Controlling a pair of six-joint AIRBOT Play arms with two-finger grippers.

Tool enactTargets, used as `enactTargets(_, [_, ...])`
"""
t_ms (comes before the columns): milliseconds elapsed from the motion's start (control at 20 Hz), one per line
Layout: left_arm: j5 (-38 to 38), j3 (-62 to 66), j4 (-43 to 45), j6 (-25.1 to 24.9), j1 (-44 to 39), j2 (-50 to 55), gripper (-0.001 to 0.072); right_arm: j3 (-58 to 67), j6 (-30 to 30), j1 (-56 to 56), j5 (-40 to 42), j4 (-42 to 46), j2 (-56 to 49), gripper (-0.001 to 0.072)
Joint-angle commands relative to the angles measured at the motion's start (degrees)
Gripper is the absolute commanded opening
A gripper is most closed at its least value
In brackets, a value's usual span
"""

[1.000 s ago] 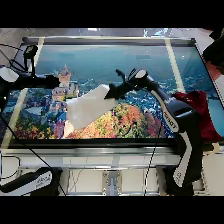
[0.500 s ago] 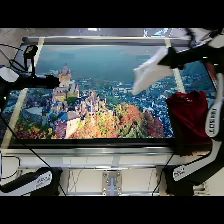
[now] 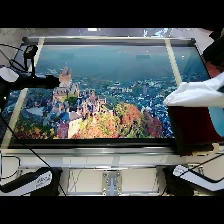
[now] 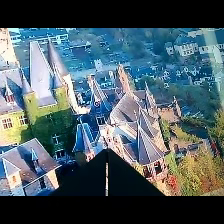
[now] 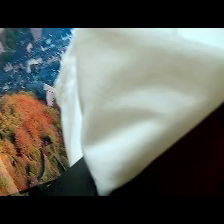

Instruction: Fold the shirts.

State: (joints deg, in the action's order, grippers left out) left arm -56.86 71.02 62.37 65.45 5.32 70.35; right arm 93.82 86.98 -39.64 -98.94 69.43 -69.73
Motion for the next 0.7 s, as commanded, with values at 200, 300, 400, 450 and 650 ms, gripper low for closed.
enactTargets(200, [-0.04,-0.02,-0.02,0.00,0.02,-0.04,0.0012,-49.48,-5.22,-19.96,13.94,6.86,24.98,0.0044])
enactTargets(300, [0.02,-0.02,0.00,0.00,0.04,-0.04,0.0012,-49.92,-5.18,-22.95,14.14,6.86,26.69,0.0350])
enactTargets(400, [0.07,-0.02,0.00,-0.02,0.04,-0.02,0.0012,-43.82,-3.89,-23.78,11.23,5.84,27.21,0.0394])
enactTargets(450, [0.04,-0.02,0.00,-0.02,0.04,-0.02,0.0012,-38.73,-2.45,-23.76,9.92,4.28,27.17,0.0392])
enactTargets(650, [0.04,-0.02,0.00,0.00,0.04,-0.02,0.0012,-16.11,-0.85,-23.76,13.49,-13.07,27.19,0.0383])
